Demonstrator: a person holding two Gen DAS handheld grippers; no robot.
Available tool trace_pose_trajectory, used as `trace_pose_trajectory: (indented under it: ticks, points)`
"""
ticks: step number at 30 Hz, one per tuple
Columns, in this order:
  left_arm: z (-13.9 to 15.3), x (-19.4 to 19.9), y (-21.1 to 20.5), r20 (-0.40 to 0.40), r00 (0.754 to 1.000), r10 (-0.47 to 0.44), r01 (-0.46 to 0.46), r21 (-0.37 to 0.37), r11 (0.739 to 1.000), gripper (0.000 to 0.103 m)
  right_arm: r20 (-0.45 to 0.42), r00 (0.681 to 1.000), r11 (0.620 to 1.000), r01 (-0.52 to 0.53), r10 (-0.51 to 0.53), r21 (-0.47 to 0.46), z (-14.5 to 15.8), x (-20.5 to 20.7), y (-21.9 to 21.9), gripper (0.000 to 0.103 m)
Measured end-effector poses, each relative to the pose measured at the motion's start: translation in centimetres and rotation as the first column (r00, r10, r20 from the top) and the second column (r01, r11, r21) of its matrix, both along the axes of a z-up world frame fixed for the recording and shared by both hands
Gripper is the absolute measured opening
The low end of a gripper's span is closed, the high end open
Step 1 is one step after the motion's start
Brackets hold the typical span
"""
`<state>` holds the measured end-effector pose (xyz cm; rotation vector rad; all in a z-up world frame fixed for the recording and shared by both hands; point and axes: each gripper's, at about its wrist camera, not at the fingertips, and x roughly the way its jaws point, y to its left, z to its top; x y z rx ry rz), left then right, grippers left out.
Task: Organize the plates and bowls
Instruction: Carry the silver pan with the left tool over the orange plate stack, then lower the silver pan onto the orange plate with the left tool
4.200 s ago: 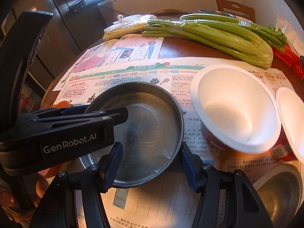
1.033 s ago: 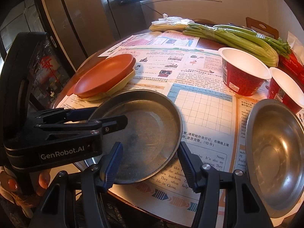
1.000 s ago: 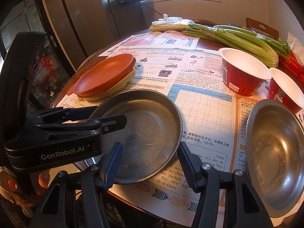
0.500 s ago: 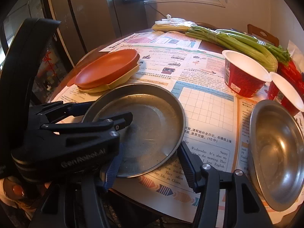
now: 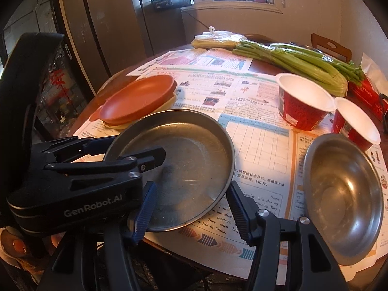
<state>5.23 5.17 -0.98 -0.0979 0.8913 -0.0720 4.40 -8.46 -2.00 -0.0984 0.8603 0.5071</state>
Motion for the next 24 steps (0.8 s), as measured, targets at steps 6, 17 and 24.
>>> trace_pose_trajectory:
  ticks: [6,17,24]
  points:
    - [2.4,0.1,0.8,0.047,0.999,0.016,-0.016,0.008,1.000,0.062,0.011,1.000,0.999,-0.026,0.026,0.021,1.1,0.0,0.7,0.059]
    - [5.6,1.7,3.9,0.111,0.993,0.030,-0.031,0.008,1.000,0.062,0.056,0.997,0.998,-0.051,0.049,0.042,4.1,1.9,3.3,0.059]
    - [7.6,4.2,7.3,0.132,0.989,0.066,-0.069,0.018,0.997,0.062,0.091,0.992,0.994,-0.090,0.084,0.061,5.9,4.2,6.3,0.059]
